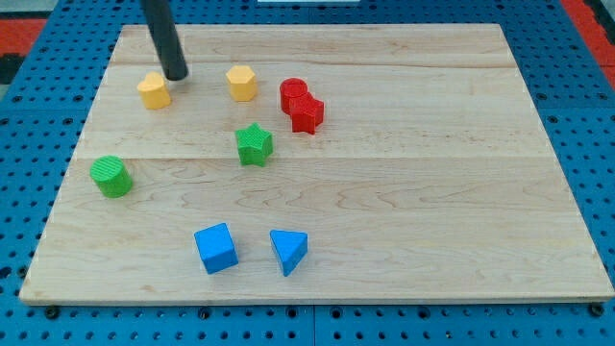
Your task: Move yellow hexagon closer to yellow heart
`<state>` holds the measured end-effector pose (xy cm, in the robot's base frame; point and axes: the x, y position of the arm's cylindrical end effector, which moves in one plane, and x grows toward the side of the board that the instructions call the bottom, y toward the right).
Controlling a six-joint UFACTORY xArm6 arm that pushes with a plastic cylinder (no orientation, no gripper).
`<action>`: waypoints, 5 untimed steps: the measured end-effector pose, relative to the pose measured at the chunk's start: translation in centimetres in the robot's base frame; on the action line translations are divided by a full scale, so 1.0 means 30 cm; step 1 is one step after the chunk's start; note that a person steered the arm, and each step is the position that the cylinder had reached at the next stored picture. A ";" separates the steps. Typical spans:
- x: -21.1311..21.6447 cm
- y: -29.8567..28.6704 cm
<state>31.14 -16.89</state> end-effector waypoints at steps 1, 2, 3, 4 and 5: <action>0.096 -0.038; 0.056 -0.070; -0.152 0.083; -0.174 0.382; -0.033 0.378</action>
<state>30.15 -5.55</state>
